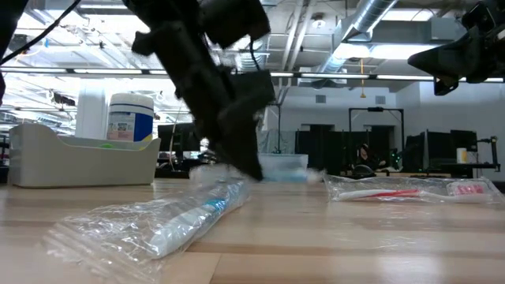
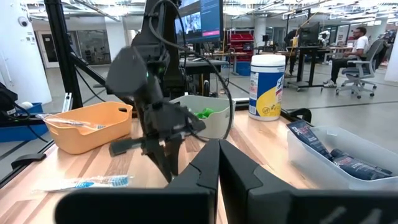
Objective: Pick & Place Travel size toiletries
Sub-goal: Put the blue toothbrush into the orange bin
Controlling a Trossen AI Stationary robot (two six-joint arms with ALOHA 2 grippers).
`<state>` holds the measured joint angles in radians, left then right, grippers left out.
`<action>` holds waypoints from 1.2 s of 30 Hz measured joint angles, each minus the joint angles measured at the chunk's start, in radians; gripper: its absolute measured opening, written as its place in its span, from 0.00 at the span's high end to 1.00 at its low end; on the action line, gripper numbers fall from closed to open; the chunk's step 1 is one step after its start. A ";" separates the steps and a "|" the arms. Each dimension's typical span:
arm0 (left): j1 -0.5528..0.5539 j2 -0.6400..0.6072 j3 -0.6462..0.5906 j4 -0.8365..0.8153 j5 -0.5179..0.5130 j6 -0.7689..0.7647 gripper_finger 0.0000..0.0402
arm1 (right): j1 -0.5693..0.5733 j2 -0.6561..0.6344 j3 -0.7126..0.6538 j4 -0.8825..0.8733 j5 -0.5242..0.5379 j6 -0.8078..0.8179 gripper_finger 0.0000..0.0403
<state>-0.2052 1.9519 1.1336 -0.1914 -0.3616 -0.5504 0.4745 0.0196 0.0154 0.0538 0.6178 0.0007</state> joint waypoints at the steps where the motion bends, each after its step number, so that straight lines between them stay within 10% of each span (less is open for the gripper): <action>1: 0.001 -0.016 0.000 0.003 -0.001 0.010 0.98 | 0.000 0.000 0.000 0.000 0.000 0.000 1.00; 15: -0.007 -0.267 0.002 0.005 0.031 0.217 0.98 | 0.000 0.000 0.000 0.000 0.000 0.000 1.00; 22: -0.052 -0.420 0.003 -0.071 0.247 0.359 0.97 | 0.000 0.000 0.000 0.000 0.000 0.000 1.00; 28: -0.170 -0.527 0.004 -0.167 0.464 0.448 0.97 | 0.000 0.000 0.000 0.000 0.000 0.000 1.00; 36: -0.421 -0.585 0.004 -0.478 0.482 0.444 0.96 | 0.000 0.000 -0.001 0.003 0.000 0.000 1.00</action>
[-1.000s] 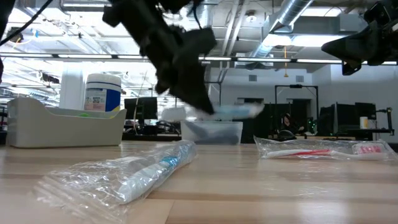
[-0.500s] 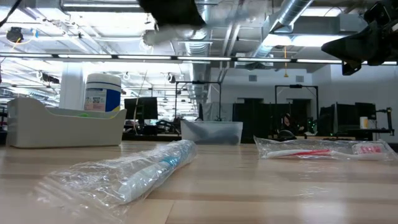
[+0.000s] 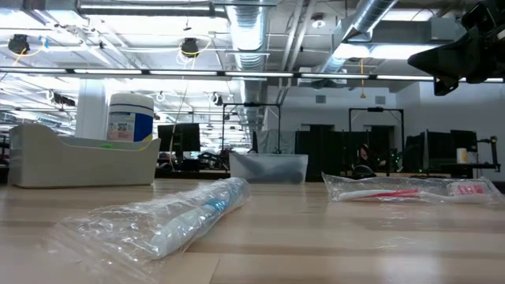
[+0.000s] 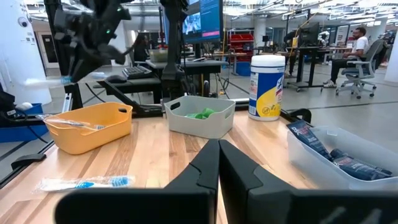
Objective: Pick & Place Travel size toiletries
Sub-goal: Put the blue toothbrush into the orange bin
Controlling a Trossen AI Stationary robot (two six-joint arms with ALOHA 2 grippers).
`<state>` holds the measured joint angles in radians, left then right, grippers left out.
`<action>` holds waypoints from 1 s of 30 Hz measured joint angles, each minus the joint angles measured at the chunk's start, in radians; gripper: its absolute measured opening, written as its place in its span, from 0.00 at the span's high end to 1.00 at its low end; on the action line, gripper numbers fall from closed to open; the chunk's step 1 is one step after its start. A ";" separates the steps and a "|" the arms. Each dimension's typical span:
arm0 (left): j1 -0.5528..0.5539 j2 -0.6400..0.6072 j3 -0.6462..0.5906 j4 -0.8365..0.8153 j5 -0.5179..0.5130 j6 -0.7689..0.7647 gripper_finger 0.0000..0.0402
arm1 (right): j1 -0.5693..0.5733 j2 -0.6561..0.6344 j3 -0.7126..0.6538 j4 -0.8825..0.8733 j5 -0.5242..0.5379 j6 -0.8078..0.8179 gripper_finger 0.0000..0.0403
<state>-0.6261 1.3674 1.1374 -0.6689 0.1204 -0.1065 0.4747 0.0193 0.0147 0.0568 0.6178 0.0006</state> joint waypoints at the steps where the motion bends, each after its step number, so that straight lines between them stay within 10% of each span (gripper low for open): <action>1: -0.028 0.000 0.000 -0.037 -0.001 -0.001 0.96 | 0.000 0.000 0.000 0.000 0.000 0.000 1.00; 20: -0.201 0.000 -0.228 -0.091 -0.045 -0.236 0.95 | 0.000 0.000 0.000 0.000 0.000 0.000 1.00; 30: -0.201 0.000 -0.238 -0.086 -0.044 -0.135 0.73 | 0.000 0.000 0.000 0.000 0.000 0.000 1.00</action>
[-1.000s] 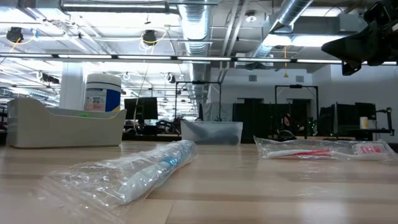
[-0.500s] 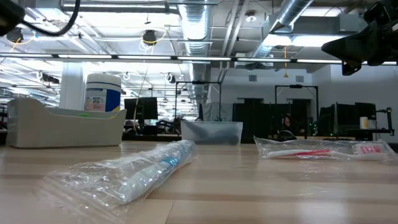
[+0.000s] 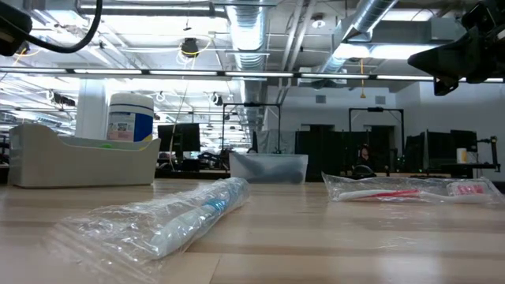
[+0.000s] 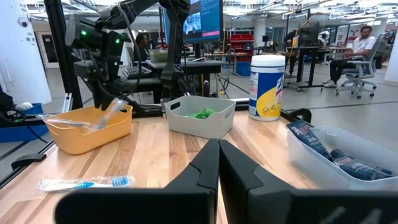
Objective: Pick & Place Travel size toiletries
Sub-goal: Put the blue toothbrush into the orange bin, then put the orange toothbrush into the orange bin
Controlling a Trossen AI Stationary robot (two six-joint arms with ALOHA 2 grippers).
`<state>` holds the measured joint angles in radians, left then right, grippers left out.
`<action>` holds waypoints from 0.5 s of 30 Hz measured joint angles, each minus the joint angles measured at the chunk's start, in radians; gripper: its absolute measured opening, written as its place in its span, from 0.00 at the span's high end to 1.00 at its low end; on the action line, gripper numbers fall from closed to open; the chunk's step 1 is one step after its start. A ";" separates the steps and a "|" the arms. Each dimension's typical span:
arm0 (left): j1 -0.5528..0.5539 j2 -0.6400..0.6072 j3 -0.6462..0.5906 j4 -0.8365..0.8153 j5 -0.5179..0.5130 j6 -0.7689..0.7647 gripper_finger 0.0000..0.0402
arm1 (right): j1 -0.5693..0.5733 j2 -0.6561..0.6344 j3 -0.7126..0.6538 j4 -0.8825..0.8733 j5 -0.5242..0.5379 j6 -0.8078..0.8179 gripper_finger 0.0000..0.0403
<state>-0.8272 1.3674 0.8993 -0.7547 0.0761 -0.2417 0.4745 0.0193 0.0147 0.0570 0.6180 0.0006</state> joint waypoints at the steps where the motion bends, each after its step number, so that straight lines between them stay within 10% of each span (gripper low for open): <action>1: 0.000 0.000 0.000 0.000 0.002 0.000 0.69 | 0.000 0.000 0.000 0.000 0.000 0.000 1.00; 15: 0.050 -0.158 0.002 0.010 -0.017 -0.045 0.38 | 0.000 0.000 0.000 0.000 0.000 0.000 1.00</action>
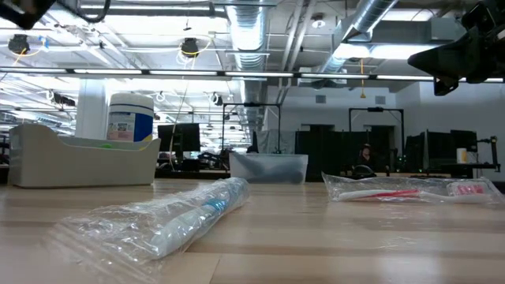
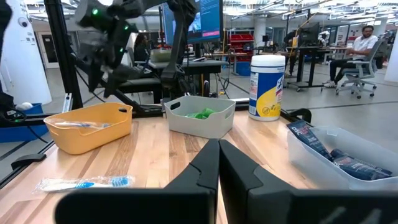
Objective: Pick & Place Travel size toiletries
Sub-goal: Put the orange toothbrush into the orange bin
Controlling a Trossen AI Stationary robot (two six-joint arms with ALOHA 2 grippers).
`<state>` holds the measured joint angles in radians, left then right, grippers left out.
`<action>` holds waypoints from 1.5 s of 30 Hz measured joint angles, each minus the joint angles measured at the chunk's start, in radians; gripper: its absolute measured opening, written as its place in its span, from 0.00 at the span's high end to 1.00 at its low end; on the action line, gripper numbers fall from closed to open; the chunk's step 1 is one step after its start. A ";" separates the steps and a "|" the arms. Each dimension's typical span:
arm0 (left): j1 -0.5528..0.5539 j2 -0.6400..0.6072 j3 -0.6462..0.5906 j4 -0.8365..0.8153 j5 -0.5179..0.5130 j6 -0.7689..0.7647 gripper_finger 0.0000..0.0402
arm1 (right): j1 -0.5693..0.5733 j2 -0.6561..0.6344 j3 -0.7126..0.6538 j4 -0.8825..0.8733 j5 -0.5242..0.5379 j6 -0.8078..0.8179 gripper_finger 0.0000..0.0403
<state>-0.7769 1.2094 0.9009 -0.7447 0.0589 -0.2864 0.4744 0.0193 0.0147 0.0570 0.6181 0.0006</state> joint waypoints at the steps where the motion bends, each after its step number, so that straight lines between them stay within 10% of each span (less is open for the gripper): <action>1: 0.009 -0.025 0.000 0.001 -0.010 -0.013 0.38 | 0.000 0.000 0.000 0.000 0.000 0.000 1.00; 14: 0.143 -0.297 0.001 0.101 -0.255 -0.144 0.40 | 0.000 0.000 -0.001 0.025 0.000 -0.061 1.00; 22: 0.214 -0.337 0.001 0.211 -0.410 -0.143 0.36 | -0.001 0.000 -0.001 0.254 0.000 0.400 1.00; 32: 0.275 -0.339 0.001 0.271 -0.411 -0.190 0.35 | -0.050 0.000 -0.001 0.380 0.041 0.531 0.99; 45: 0.325 -0.360 0.001 0.285 -0.411 -0.191 0.33 | -0.141 0.073 0.043 0.312 0.037 0.463 0.52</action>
<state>-0.4522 0.8491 0.9020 -0.4593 -0.3523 -0.4770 0.3338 0.0924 0.0581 0.3686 0.6552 0.4637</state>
